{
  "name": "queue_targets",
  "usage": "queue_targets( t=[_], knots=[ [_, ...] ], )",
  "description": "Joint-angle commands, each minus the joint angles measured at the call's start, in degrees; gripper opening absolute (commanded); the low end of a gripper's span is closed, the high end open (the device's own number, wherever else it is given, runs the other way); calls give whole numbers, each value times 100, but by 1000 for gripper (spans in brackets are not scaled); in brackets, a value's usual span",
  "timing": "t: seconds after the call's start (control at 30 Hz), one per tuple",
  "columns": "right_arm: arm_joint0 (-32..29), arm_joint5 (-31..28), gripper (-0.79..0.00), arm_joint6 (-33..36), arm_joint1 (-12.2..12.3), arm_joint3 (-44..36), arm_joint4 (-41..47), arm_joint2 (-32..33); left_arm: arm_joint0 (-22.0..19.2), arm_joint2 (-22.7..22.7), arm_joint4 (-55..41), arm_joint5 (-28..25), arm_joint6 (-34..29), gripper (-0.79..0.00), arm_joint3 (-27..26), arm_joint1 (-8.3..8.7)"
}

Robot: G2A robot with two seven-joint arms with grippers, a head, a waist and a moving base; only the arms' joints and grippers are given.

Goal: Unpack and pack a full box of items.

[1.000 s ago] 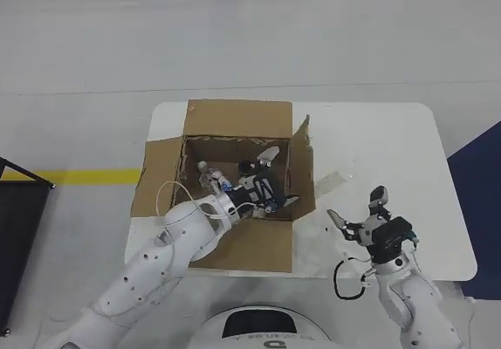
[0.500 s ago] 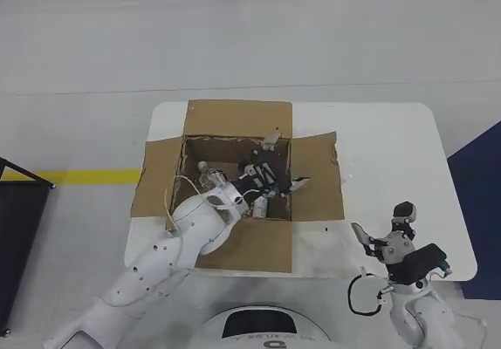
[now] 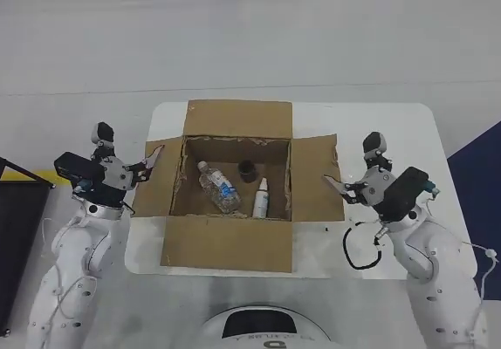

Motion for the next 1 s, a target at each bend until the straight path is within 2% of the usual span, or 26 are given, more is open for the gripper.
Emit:
queue_targets(
  t=[0.0,0.13,0.2,0.5,0.57,0.7,0.8,0.97],
  knots=[
    [574,-66,0,682,-8,144,196,-331,52,-223,-176,-45,69,0,303,9],
    [1357,-41,0,1541,-36,476,557,-822,29,-486,-462,-51,189,0,820,13],
    [1357,-41,0,1541,-36,476,557,-822,0,-571,-593,-93,154,0,1046,15],
    [1345,-140,0,1653,-34,463,500,-935,0,-571,-593,-93,154,0,1046,15],
    [1427,-361,0,2283,-34,559,565,-1281,0,-571,-593,-93,154,0,1046,15],
    [2000,-434,0,4436,-79,854,1554,-2171,0,-571,-593,-93,154,0,1046,15],
    [2568,117,0,5486,-154,1044,2187,-2686,0,-571,-593,-93,154,0,1046,15],
    [3170,1059,0,6327,-265,1530,2907,-3169,0,-571,-593,-93,154,0,1046,15]
  ],
)
